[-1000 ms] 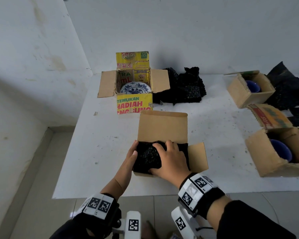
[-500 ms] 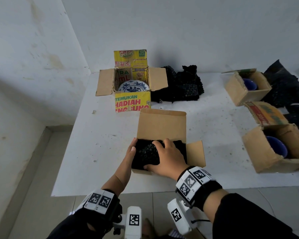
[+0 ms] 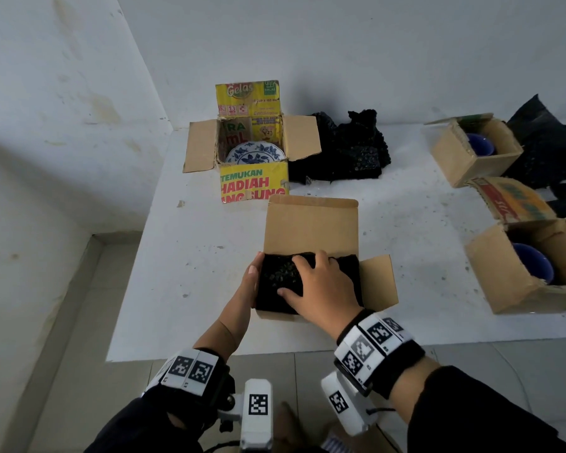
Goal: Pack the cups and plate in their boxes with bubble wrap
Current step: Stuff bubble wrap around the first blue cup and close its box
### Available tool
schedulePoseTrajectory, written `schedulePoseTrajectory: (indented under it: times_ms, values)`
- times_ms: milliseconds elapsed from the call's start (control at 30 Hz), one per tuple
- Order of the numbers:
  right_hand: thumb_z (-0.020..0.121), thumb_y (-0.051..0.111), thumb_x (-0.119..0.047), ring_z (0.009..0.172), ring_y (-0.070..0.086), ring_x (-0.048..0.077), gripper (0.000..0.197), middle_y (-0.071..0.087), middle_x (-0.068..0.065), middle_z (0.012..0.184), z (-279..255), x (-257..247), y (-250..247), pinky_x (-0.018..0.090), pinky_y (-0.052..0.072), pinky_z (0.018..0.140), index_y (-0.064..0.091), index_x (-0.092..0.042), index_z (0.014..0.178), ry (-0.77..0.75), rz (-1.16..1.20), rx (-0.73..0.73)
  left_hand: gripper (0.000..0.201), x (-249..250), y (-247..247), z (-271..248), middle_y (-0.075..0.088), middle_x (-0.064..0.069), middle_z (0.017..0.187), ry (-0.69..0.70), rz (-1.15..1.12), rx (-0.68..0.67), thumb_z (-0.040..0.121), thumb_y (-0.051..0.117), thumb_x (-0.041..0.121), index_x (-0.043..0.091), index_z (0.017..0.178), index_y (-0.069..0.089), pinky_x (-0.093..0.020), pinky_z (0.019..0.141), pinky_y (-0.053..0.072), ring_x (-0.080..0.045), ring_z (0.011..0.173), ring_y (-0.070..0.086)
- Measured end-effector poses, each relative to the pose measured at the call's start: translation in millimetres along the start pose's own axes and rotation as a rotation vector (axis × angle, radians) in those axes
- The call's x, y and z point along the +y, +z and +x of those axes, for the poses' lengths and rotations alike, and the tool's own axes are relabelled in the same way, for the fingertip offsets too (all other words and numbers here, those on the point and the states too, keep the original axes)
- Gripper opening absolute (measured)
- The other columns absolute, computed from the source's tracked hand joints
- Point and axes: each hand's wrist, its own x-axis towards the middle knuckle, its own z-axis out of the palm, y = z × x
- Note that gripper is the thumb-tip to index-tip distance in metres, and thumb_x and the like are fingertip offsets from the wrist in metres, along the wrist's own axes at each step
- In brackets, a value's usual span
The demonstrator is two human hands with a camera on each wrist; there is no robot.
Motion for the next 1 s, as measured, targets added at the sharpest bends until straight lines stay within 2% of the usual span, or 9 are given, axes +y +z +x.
schedulePoseTrajectory:
  times_ms: [133,200,333,467,567,633,733,900,1000]
  values:
    - [0.079,0.041,-0.068,0.101,0.051,0.032,0.074,0.051,0.013,0.116,-9.0,5.7,19.2,0.038,0.044,0.08,0.045,-0.018,0.134,-0.013,0.068,0.092,0.046,2.8,1.8,-2.4,0.031,0.015,0.148,-0.002,0.0,-0.003,0.103,0.013,0.034,0.03,0.148,0.024,0.007,0.076,0.034,0.001,0.131,0.031]
    - [0.081,0.045,-0.067,0.11,0.046,0.03,0.073,0.046,0.011,0.123,-5.8,7.4,13.5,0.038,0.043,0.088,0.04,-0.021,0.138,0.002,0.111,0.043,0.046,4.4,2.8,-3.4,0.033,0.014,0.145,0.004,0.008,-0.007,0.103,0.013,0.033,0.028,0.147,0.024,0.008,0.075,0.034,0.002,0.126,0.035]
    - [0.087,0.055,-0.048,0.112,0.047,0.023,0.053,0.049,0.007,0.123,-8.0,12.2,-9.8,0.035,0.049,0.084,0.046,-0.02,0.131,-0.06,0.108,0.032,0.045,6.7,3.5,-3.4,0.036,0.02,0.135,0.024,-0.003,-0.034,0.103,0.012,0.031,0.026,0.146,0.025,0.009,0.072,0.033,0.021,0.107,0.036]
    - [0.077,0.071,-0.036,0.109,0.056,0.033,0.044,0.057,0.016,0.119,-23.8,19.0,-9.6,0.04,0.053,0.081,0.062,-0.01,0.112,-0.073,0.026,0.244,0.046,4.0,2.7,-3.6,0.03,0.018,0.144,0.014,-0.02,-0.018,0.102,0.013,0.034,0.028,0.147,0.023,0.009,0.077,0.03,0.009,0.124,0.033]
    - [0.091,0.051,-0.044,0.136,0.03,0.039,0.064,0.036,0.025,0.143,-31.4,25.5,7.9,0.045,0.033,0.108,0.038,-0.005,0.14,-0.012,0.076,0.118,0.047,1.0,2.2,-3.1,0.025,0.017,0.148,0.017,-0.02,-0.002,0.102,0.014,0.035,0.028,0.148,0.021,0.009,0.079,0.027,0.005,0.131,0.023]
    - [0.095,0.032,-0.049,0.14,0.022,0.035,0.068,0.028,0.022,0.148,-34.8,29.6,19.3,0.041,0.024,0.114,0.022,-0.006,0.147,0.02,0.108,0.022,0.047,0.2,2.2,-2.3,0.024,0.016,0.149,0.019,-0.014,0.003,0.102,0.014,0.034,0.027,0.148,0.021,0.011,0.079,0.026,0.005,0.132,0.022]
    - [0.089,0.027,-0.05,0.124,0.041,0.034,0.071,0.044,0.02,0.133,-30.1,28.8,24.0,0.039,0.038,0.103,0.028,-0.003,0.143,0.011,0.172,0.035,0.047,-0.8,2.4,-2.1,0.025,0.016,0.149,0.026,-0.023,0.005,0.102,0.014,0.034,0.027,0.148,0.022,0.011,0.08,0.026,0.004,0.133,0.023]
    - [0.094,0.045,-0.042,0.119,0.041,0.025,0.064,0.037,0.012,0.133,-14.6,34.5,4.3,0.032,0.041,0.091,0.019,-0.012,0.144,0.043,0.227,-0.134,0.046,-4.2,4.3,-0.1,0.027,0.017,0.147,0.035,-0.039,0.015,0.102,0.016,0.033,0.027,0.147,0.023,0.01,0.081,0.028,0.003,0.133,0.024]
    - [0.094,0.048,-0.021,0.106,0.051,0.026,0.05,0.043,0.011,0.128,-14.0,40.3,-17.6,0.035,0.049,0.083,0.029,-0.014,0.139,-0.018,0.12,-0.218,0.046,-2.3,4.1,-0.4,0.026,0.016,0.147,0.028,-0.04,0.015,0.103,0.016,0.031,0.026,0.148,0.022,0.011,0.08,0.027,0.003,0.132,0.024]
